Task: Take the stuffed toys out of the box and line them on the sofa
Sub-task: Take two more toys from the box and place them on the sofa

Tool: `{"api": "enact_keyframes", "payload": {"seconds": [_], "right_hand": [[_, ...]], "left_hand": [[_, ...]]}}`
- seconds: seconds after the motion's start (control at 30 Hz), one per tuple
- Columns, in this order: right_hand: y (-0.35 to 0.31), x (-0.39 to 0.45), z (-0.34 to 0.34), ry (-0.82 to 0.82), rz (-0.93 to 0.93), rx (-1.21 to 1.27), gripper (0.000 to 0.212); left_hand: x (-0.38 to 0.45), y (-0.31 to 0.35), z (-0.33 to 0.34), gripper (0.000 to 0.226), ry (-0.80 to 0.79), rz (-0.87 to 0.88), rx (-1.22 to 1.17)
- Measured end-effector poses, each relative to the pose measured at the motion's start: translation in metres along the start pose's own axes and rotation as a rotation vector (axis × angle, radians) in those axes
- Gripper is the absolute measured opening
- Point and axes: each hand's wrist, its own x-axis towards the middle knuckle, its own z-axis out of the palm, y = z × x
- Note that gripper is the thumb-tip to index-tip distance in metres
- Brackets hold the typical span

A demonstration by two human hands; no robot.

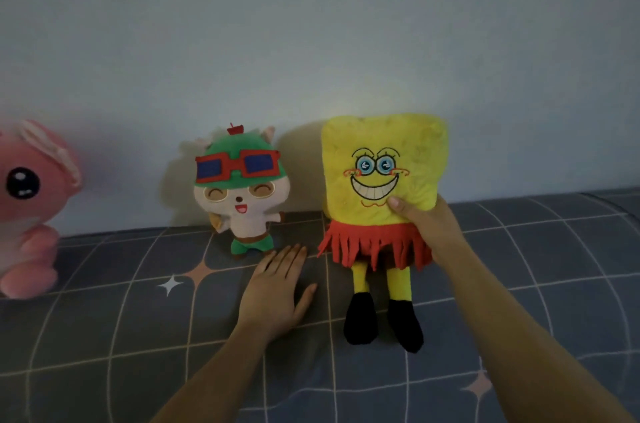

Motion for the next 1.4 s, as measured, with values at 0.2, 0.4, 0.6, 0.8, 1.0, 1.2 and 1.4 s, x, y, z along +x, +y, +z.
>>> {"api": "enact_keyframes", "payload": {"seconds": [0.2, 0.4, 0.6, 0.8, 1.0, 1.2, 1.4], "right_hand": [[-0.01, 0.02, -0.028, 0.103, 0.044, 0.199, 0.038], [-0.016, 0.037, -0.057, 0.063, 0.03, 0.163, 0.049], [0.013, 0.027, -0.057, 0.075, 0.02, 0.105, 0.118], [0.02, 0.007, -0.053, 0.154, 0.004, 0.158, 0.09], [0.036, -0.009, -0.05, 0.223, 0.0, 0.122, 0.096], [0.062, -0.073, -0.036, 0.231, -0.092, -0.053, 0.098], [0.143, -0.224, -0.026, 0.207, 0.019, -0.046, 0.053]], "left_hand": [[-0.003, 0.0, -0.004, 0.063, -0.015, -0.005, -0.015], [-0.001, -0.002, -0.001, 0.066, 0.014, 0.001, -0.014], [-0.001, -0.001, -0.001, 0.067, -0.004, 0.012, -0.014], [-0.001, 0.0, -0.002, 0.066, 0.018, 0.008, -0.001], [-0.001, 0.001, -0.001, 0.068, 0.05, 0.014, 0.014], [-0.001, 0.0, 0.004, 0.07, 0.094, 0.049, 0.028], [-0.01, 0.0, 0.001, 0.074, 0.149, 0.029, -0.078]]}}
